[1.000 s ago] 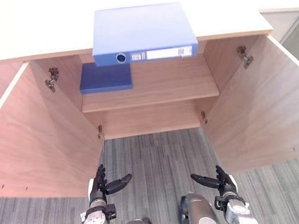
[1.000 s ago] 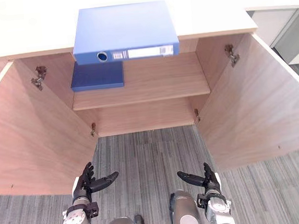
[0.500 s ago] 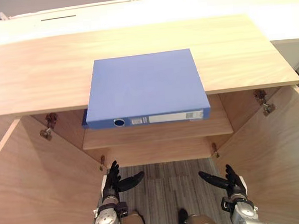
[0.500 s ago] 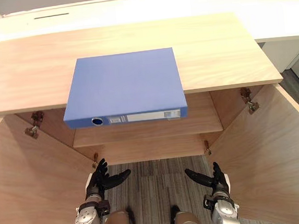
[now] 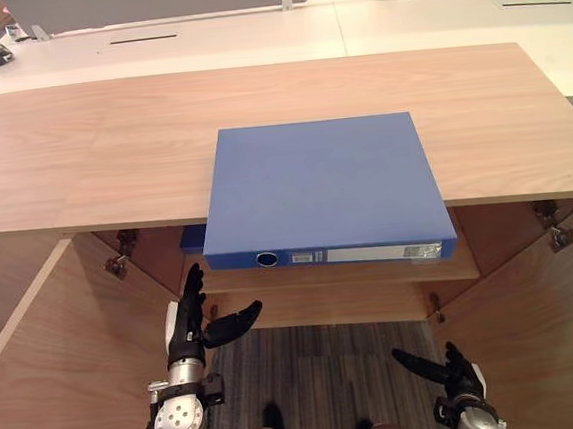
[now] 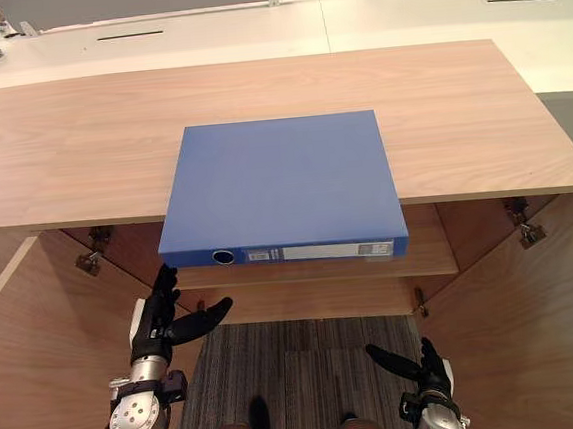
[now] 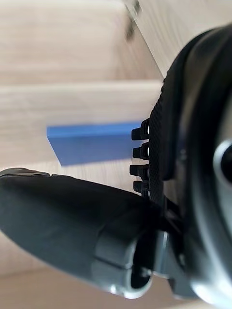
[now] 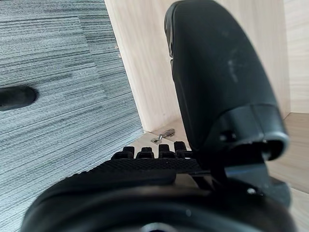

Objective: Walk over to the cabinet, pick up the folder, carry it to the office cabinet, place the folder inside the office cabinet, then close the office cabinet door

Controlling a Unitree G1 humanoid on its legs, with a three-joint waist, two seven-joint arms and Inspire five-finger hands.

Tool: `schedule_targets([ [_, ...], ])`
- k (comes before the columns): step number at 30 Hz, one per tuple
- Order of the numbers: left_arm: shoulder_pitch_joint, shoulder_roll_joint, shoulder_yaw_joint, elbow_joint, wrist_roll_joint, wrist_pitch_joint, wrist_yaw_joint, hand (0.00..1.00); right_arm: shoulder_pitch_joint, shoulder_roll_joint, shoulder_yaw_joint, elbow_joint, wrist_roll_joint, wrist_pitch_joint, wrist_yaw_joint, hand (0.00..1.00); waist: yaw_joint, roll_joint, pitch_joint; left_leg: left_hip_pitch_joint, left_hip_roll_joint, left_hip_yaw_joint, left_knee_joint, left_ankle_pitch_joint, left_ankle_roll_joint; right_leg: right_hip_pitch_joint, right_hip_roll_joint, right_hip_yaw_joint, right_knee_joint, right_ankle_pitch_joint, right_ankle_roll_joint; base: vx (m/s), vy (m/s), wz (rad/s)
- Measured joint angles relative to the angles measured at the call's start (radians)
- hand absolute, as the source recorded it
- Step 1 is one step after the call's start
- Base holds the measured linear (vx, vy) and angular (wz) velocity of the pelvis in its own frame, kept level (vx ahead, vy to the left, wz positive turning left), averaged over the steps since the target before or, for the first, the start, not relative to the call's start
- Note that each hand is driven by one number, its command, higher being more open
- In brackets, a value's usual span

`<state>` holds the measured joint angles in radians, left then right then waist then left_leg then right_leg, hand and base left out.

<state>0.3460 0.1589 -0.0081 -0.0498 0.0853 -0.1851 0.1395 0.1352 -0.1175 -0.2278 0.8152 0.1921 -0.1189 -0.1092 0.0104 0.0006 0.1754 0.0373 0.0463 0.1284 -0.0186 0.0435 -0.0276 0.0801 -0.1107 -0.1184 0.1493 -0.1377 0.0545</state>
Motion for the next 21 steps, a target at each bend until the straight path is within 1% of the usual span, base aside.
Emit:
schedule_targets([
  [2, 0.024, 0.025, -0.021, -0.083, 0.057, -0.023, 0.021, 1.0, 0.0, -0.001, 0.001, 0.002, -0.011, -0.003, 0.0, 1.0, 0.0, 0.002, -0.005, 0.012, -0.005, -0.006, -0.021, 0.017, 0.005, 0.006, -0.003, -0.002, -0.001, 0.001, 0.001, -0.09, 0.008, 0.06],
  [4, 0.035, 0.028, -0.024, -0.151, 0.102, -0.037, 0.036, 1.0, 0.003, -0.006, 0.007, 0.004, -0.032, -0.005, 0.0, 1.0, 0.0, 0.004, -0.011, 0.019, -0.009, -0.013, -0.045, 0.032, 0.008, 0.008, -0.003, -0.001, -0.009, 0.002, 0.004, -0.11, 0.016, 0.09],
  [6, 0.046, 0.029, -0.025, -0.22, 0.138, -0.046, 0.053, 1.0, 0.006, -0.026, 0.034, 0.026, -0.039, -0.006, -0.003, 1.0, -0.001, 0.01, -0.023, 0.022, -0.013, -0.025, -0.066, 0.04, -0.001, 0.008, -0.002, -0.002, -0.017, 0.004, 0.009, -0.09, 0.019, 0.11],
  [10, 0.075, 0.071, -0.027, -0.359, 0.263, -0.068, 0.093, 1.0, 0.027, -0.036, 0.055, 0.044, -0.061, -0.006, -0.005, 1.0, 0.002, 0.013, -0.033, 0.036, -0.013, -0.034, -0.073, 0.049, -0.001, 0.022, 0.0, -0.002, -0.02, 0.003, 0.012, -0.06, 0.004, 0.04],
  [13, 0.072, 0.085, -0.036, -0.397, 0.353, -0.081, 0.117, 1.0, 0.033, -0.042, 0.082, 0.055, -0.077, -0.007, -0.005, 1.0, 0.002, 0.012, -0.054, 0.039, -0.01, -0.034, -0.069, 0.056, 0.004, 0.03, 0.004, -0.002, -0.022, 0.008, 0.014, 0.0, 0.0, 0.0],
  [16, 0.071, 0.102, -0.058, -0.428, 0.413, -0.083, 0.125, 1.0, 0.034, -0.042, 0.087, 0.065, -0.077, -0.007, -0.005, 1.0, 0.001, 0.011, -0.056, 0.053, -0.009, -0.034, -0.069, 0.056, 0.004, 0.045, 0.005, -0.001, -0.026, 0.009, 0.014, 0.0, 0.0, 0.0],
  [19, 0.061, 0.114, -0.061, -0.432, 0.44, -0.087, 0.126, 1.0, 0.035, -0.042, 0.104, 0.067, -0.077, -0.007, -0.005, 1.0, 0.0, 0.01, -0.057, 0.055, -0.007, -0.032, -0.069, 0.056, 0.004, 0.046, 0.007, 0.002, -0.026, 0.009, 0.013, -0.01, -0.004, -0.01],
  [21, 0.05, 0.144, -0.07, -0.432, 0.447, -0.086, 0.125, 1.0, 0.039, -0.042, 0.12, 0.07, -0.078, -0.007, -0.002, 1.0, -0.002, 0.01, -0.06, 0.057, -0.005, -0.03, -0.069, 0.055, 0.004, 0.047, 0.008, 0.005, -0.026, 0.009, 0.013, -0.01, -0.012, -0.04],
])
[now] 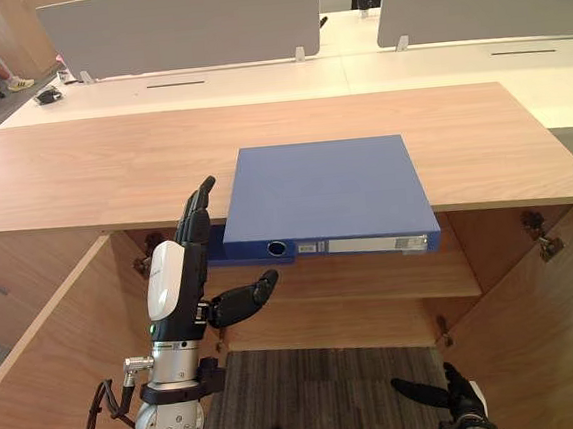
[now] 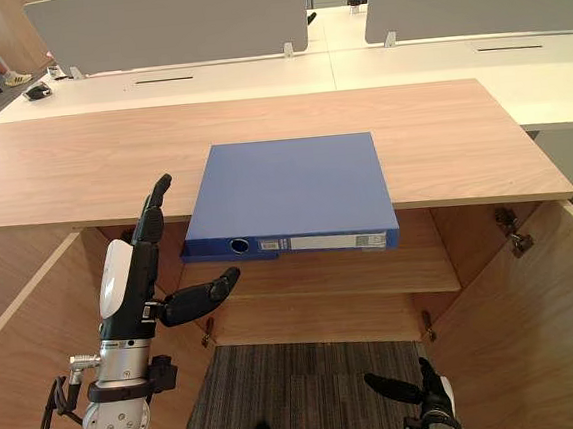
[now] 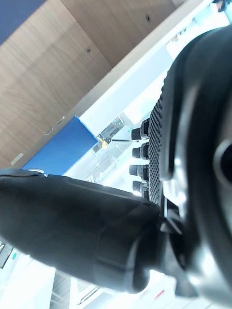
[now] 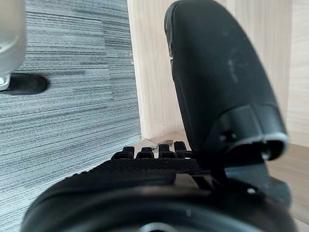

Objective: Walk over to the cabinet, pick up the folder, carry it to the office cabinet, place the folder inside the office cabinet, then close the office cabinet door

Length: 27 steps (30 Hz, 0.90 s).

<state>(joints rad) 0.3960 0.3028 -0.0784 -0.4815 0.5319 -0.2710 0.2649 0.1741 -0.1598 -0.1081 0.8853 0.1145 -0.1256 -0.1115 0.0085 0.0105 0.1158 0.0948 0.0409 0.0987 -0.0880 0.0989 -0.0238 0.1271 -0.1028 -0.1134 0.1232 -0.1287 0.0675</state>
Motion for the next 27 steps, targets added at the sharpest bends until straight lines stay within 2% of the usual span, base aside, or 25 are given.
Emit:
schedule_targets([
  [5, -0.099, 0.077, -0.109, 0.019, 0.023, 0.002, -0.006, 1.0, 0.005, 0.001, 0.008, 0.011, 0.0, 0.0, 0.009, 1.0, -0.001, 0.001, -0.016, 0.005, 0.006, 0.025, -0.005, -0.002, -0.003, -0.007, 0.005, 0.025, 0.0, 0.003, -0.003, -0.02, -0.009, -0.13],
  [10, -0.183, 0.087, -0.15, 0.075, 0.166, 0.017, -0.016, 1.0, 0.01, 0.001, 0.007, 0.011, 0.0, 0.0, 0.012, 1.0, -0.028, 0.0, -0.025, 0.008, 0.015, 0.042, -0.005, -0.004, -0.005, -0.015, 0.015, 0.043, -0.003, 0.006, -0.007, 0.0, -0.021, -0.12],
  [11, -0.204, 0.087, -0.152, 0.105, 0.192, 0.026, -0.02, 0.0, 0.014, 0.0, 0.006, 0.01, 0.0, 0.0, 0.015, 1.0, -0.029, 0.0, -0.025, 0.009, 0.016, 0.044, -0.005, -0.004, -0.005, -0.021, 0.016, 0.045, -0.004, 0.006, -0.008, -0.02, -0.026, -0.09],
  [14, -0.245, 0.087, -0.164, 0.181, 0.259, 0.064, -0.023, 0.0, 0.029, 0.0, 0.005, 0.007, 0.001, 0.001, 0.024, 1.0, -0.03, -0.001, -0.024, 0.009, 0.015, 0.044, -0.006, -0.004, -0.005, -0.02, 0.015, 0.045, -0.008, 0.006, -0.008, 0.0, -0.006, -0.01],
  [18, -0.3, 0.087, -0.161, 0.197, 0.313, 0.08, -0.001, 0.0, 0.031, 0.002, 0.005, 0.005, 0.001, 0.001, 0.028, 1.0, -0.029, -0.004, -0.025, 0.008, 0.012, 0.044, -0.006, -0.005, -0.006, -0.019, 0.012, 0.044, -0.014, 0.007, -0.006, 0.0, 0.0, 0.0],
  [23, -0.357, 0.078, -0.155, 0.202, 0.331, 0.068, 0.03, 0.0, 0.029, 0.005, 0.003, -0.01, 0.002, 0.001, 0.031, 1.0, -0.034, -0.006, -0.024, 0.008, 0.011, 0.045, -0.006, -0.009, -0.007, -0.015, 0.011, 0.046, -0.029, 0.012, -0.005, 0.0, 0.0, 0.0],
  [27, -0.352, 0.06, -0.139, 0.199, 0.307, 0.072, 0.033, 0.0, 0.029, 0.006, 0.002, -0.012, 0.004, 0.0, 0.031, 1.0, -0.037, -0.006, -0.026, 0.007, 0.013, 0.051, -0.006, -0.013, -0.014, -0.012, 0.013, 0.051, -0.042, 0.017, -0.004, 0.02, -0.008, -0.04],
])
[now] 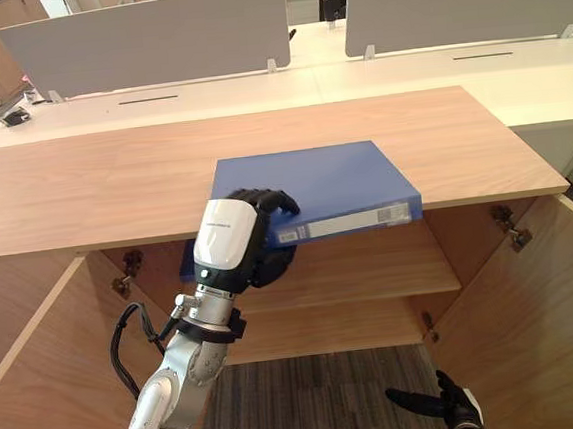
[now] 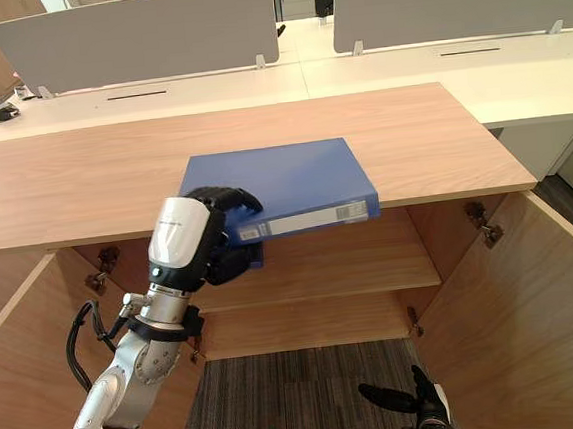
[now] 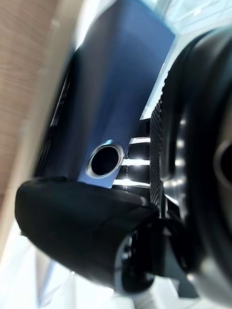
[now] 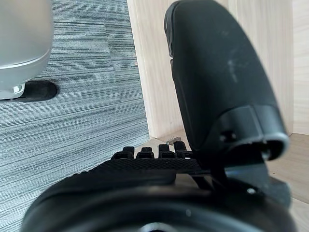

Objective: Walk over to the cabinet, pick up the folder, carry it to the office cabinet, place the folder inside the office cabinet, then close the office cabinet door

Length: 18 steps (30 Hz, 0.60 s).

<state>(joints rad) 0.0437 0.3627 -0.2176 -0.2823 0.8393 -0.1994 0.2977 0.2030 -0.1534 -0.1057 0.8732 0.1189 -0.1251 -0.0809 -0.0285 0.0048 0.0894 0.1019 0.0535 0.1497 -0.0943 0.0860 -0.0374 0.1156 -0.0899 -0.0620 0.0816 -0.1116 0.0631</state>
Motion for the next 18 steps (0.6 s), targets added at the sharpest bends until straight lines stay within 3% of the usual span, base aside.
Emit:
schedule_targets([
  [6, 0.066, -0.047, -0.025, -0.123, -0.099, -0.004, -0.047, 0.0, 0.008, 0.015, -0.014, -0.132, 0.048, 0.002, -0.003, 1.0, -0.01, -0.002, -0.001, -0.018, 0.001, 0.022, 0.005, -0.001, -0.002, -0.02, 0.002, 0.026, -0.009, 0.018, 0.004, 0.03, -0.003, -0.13],
  [11, 0.1, -0.085, -0.072, -0.205, -0.273, -0.047, -0.108, 0.0, 0.057, 0.052, -0.031, -0.469, 0.085, -0.013, -0.004, 1.0, -0.016, -0.003, 0.0, -0.018, 0.001, 0.034, 0.005, -0.003, 0.001, -0.028, 0.002, 0.044, -0.009, 0.031, 0.008, -0.02, 0.006, -0.1],
  [15, 0.173, -0.117, -0.062, -0.307, -0.57, -0.077, -0.118, 0.0, 0.129, 0.099, -0.07, -0.815, 0.093, -0.03, -0.008, 1.0, -0.017, -0.002, 0.0, -0.013, 0.0, 0.045, 0.0, -0.012, 0.003, -0.035, 0.001, 0.058, -0.009, 0.037, 0.012, -0.07, 0.01, -0.1],
  [18, 0.226, -0.135, -0.015, -0.353, -0.783, -0.082, -0.149, 0.0, 0.151, 0.117, -0.092, -0.977, 0.097, -0.039, -0.015, 1.0, -0.019, -0.002, 0.0, -0.012, 0.0, 0.053, 0.0, -0.012, 0.003, -0.041, 0.002, 0.067, -0.011, 0.037, 0.013, -0.03, 0.008, -0.09],
])
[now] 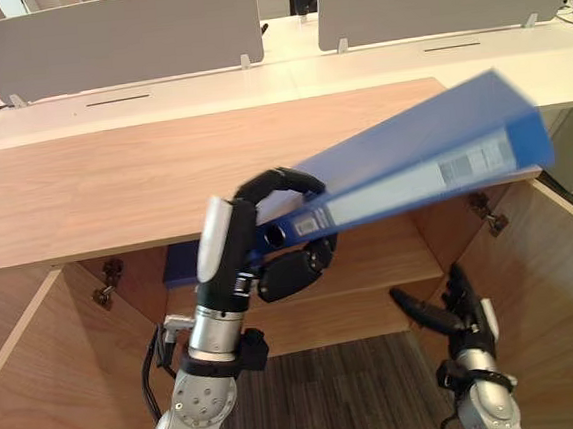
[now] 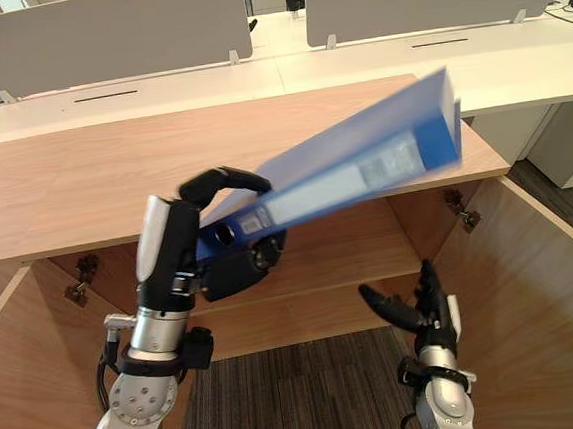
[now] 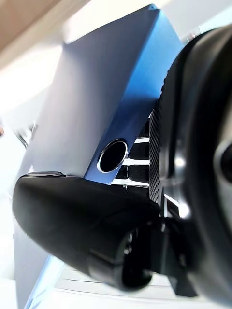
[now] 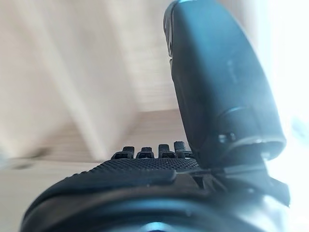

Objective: Walk over to the cabinet, pick up the folder, carry it to the office cabinet, place the folder inside the office cabinet, then close the office cabinet door

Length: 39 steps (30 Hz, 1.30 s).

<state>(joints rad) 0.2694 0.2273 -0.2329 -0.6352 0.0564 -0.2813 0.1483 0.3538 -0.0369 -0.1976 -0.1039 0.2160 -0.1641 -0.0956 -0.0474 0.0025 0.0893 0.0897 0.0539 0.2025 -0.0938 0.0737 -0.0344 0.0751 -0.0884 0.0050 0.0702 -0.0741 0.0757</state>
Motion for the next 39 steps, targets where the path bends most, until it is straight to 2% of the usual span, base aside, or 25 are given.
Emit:
schedule_targets([
  [5, 0.075, -0.012, 0.092, -0.025, -0.385, 0.005, -0.077, 0.0, 0.005, -0.013, -0.003, -0.27, 0.079, -0.044, 0.029, 1.0, 0.001, -0.003, 0.0, 0.001, -0.001, 0.007, 0.005, 0.005, 0.007, -0.001, 0.0, 0.009, -0.005, 0.006, 0.0, 0.01, 0.001, -0.05],
  [8, 0.078, -0.01, 0.101, -0.025, -0.513, 0.017, -0.111, 0.0, -0.045, -0.07, 0.037, -0.324, 0.124, -0.059, 0.066, 1.0, 0.003, -0.011, 0.0, 0.001, -0.001, 0.01, 0.005, 0.004, 0.006, 0.0, 0.0, 0.013, -0.007, 0.009, 0.001, 0.01, 0.0, -0.03],
  [12, 0.078, 0.008, 0.096, -0.023, -0.604, 0.032, -0.166, 0.0, -0.131, -0.167, 0.111, -0.329, 0.168, -0.061, 0.094, 1.0, 0.004, -0.014, 0.002, 0.001, -0.002, 0.01, 0.005, 0.004, 0.006, 0.0, -0.001, 0.012, -0.007, 0.01, 0.002, 0.0, 0.0, 0.0],
  [16, 0.077, 0.072, 0.066, 0.008, -0.672, 0.046, -0.231, 0.0, -0.257, -0.317, 0.232, -0.296, 0.185, -0.07, 0.138, 1.0, 0.008, -0.014, 0.001, 0.001, -0.002, 0.004, 0.005, 0.005, 0.007, 0.005, -0.001, 0.006, -0.007, 0.01, 0.003, 0.0, -0.012, 0.04],
  [22, 0.078, 0.132, 0.047, 0.075, -0.743, 0.061, -0.247, 0.0, -0.342, -0.456, 0.325, -0.173, 0.237, -0.07, 0.151, 1.0, 0.025, -0.013, 0.001, 0.0, -0.002, -0.009, 0.002, 0.011, 0.009, 0.013, -0.002, -0.009, -0.006, 0.01, 0.003, -0.01, -0.014, 0.07],
  [23, 0.078, 0.148, 0.046, 0.084, -0.755, 0.061, -0.247, 0.0, -0.351, -0.485, 0.339, -0.158, 0.256, -0.07, 0.151, 0.0, 0.028, -0.013, 0.001, -0.002, -0.003, -0.012, 0.0, 0.013, 0.01, 0.013, -0.002, -0.012, -0.006, 0.01, 0.003, -0.02, -0.012, 0.07],
  [32, 0.078, 0.206, 0.03, 0.097, -0.824, 0.057, -0.256, 0.0, -0.442, -0.598, 0.4, -0.075, 0.399, -0.069, 0.151, 0.0, 0.035, -0.011, -0.002, -0.011, -0.003, -0.037, 0.0, 0.025, 0.009, 0.016, -0.002, -0.037, -0.005, 0.011, 0.002, -0.02, -0.014, 0.08],
  [36, 0.078, 0.205, 0.048, 0.103, -0.844, 0.056, -0.254, 0.0, -0.442, -0.6, 0.4, -0.076, 0.412, -0.07, 0.17, 0.0, 0.035, -0.01, -0.004, -0.011, -0.003, -0.042, 0.0, 0.028, 0.009, 0.015, -0.002, -0.041, -0.006, 0.011, 0.002, -0.01, -0.005, 0.03],
  [39, 0.078, 0.178, 0.071, 0.129, -0.851, 0.054, -0.246, 0.0, -0.442, -0.567, 0.401, -0.082, 0.417, -0.07, 0.207, 0.0, 0.035, -0.009, -0.009, -0.012, -0.003, -0.043, -0.001, 0.029, 0.009, 0.015, -0.002, -0.042, -0.007, 0.012, 0.0, 0.0, 0.0, 0.0],
])
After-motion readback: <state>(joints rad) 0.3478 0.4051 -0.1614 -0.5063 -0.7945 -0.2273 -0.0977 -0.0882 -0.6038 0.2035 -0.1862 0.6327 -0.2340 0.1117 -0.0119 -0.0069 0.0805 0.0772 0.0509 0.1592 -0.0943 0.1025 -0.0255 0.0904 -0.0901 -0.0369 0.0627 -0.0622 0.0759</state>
